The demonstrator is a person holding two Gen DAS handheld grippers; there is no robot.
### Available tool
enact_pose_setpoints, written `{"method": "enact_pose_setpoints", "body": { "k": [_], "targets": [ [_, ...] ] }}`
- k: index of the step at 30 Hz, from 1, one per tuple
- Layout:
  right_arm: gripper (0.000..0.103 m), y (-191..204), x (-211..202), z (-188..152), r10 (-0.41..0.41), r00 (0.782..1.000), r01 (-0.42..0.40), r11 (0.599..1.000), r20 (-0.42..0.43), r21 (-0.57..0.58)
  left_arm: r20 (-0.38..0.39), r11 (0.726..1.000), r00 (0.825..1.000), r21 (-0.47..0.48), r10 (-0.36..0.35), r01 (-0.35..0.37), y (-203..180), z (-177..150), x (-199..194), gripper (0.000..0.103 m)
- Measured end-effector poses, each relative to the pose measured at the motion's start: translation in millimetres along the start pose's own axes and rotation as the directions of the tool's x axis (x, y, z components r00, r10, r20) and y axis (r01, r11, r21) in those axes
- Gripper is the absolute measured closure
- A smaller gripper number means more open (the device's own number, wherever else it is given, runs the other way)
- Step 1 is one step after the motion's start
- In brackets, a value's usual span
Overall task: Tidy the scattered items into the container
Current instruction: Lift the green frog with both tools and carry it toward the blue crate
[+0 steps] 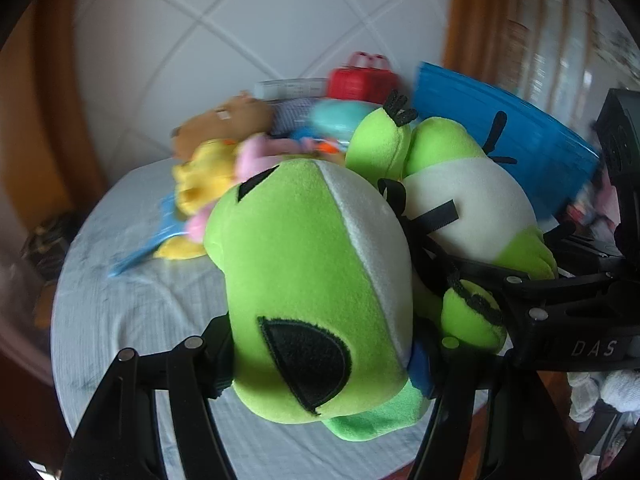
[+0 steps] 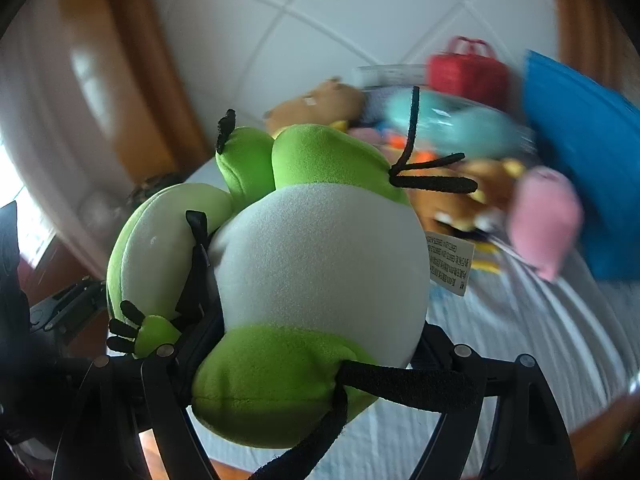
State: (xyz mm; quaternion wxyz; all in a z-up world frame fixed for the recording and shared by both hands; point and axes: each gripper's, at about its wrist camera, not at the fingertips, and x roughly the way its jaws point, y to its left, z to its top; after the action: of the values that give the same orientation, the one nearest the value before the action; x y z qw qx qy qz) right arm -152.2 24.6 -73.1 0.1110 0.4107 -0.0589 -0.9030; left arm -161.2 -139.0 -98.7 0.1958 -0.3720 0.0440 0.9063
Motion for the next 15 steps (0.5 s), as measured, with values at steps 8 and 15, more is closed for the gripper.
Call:
{"method": "enact_pose_setpoints", "body": {
  "k": [8, 15],
  "targets": [
    [0.022, -78.5, -52.0, -27.9, -0.077, 0.997, 0.073, 0.991, 0.026, 0.116, -0.006, 0.991, 0.996, 0.107, -0.085, 0.085, -97.0, 9.2, 8.6, 0.037],
    [0.022, -152.0, -92.6, -52.7, -0.096, 0.995, 0.091, 0.982, 0.022, 0.168, -0.037, 0.985, 0.994, 0.14, -0.099, 0.103, -189.9, 5.5, 19.6, 0.037]
  ]
}}
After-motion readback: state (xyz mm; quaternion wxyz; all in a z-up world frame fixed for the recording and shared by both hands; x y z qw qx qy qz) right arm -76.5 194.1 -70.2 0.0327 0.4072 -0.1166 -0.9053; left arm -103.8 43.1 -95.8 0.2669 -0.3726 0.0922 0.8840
